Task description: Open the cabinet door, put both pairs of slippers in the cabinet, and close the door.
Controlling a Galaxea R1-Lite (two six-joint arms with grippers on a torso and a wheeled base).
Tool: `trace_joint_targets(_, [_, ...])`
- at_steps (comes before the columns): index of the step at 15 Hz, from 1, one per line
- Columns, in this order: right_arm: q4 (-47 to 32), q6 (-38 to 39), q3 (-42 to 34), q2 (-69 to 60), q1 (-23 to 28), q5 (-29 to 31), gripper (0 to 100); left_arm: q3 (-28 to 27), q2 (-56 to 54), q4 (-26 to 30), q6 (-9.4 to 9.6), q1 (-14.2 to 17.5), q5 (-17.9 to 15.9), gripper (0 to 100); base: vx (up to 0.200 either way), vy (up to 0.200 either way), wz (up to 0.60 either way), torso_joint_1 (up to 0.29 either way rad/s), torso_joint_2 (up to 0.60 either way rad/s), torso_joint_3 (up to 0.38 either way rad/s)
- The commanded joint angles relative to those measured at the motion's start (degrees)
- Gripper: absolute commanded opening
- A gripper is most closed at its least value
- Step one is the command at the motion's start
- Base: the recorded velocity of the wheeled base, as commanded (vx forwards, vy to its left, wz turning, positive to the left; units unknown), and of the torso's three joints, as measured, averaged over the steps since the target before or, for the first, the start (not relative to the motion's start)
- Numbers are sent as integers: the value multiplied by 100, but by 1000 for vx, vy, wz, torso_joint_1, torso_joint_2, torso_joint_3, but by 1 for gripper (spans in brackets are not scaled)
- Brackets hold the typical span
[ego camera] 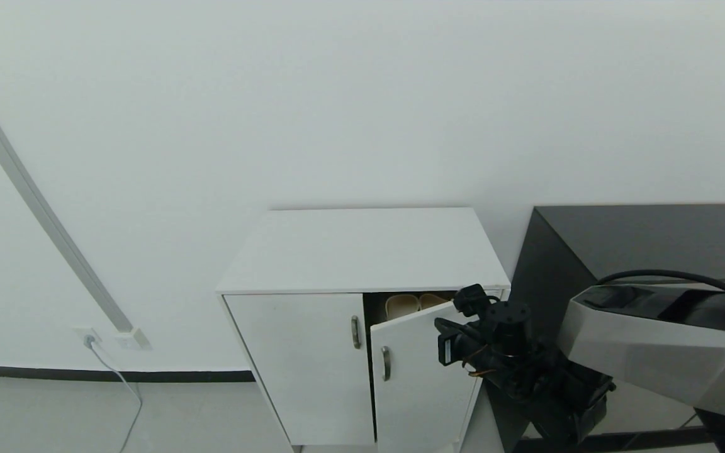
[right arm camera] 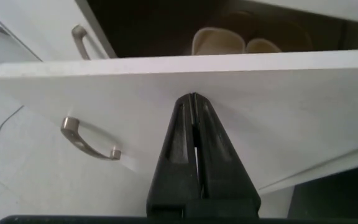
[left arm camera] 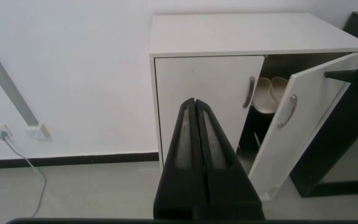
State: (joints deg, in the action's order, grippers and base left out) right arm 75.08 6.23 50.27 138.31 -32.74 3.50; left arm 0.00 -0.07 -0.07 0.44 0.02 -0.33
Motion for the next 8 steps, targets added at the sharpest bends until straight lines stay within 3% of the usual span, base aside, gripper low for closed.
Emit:
trace_joint_targets(1, [-2,1,193,170,75,2,0,0,7,-1,0,-2,-2,0,0,0,0,0,0,0])
trace_joint_targets(8, [-20,1,668,460,330,2,0,0,7,-1,0,-2,-2,0,0,0,0,0,0,0])
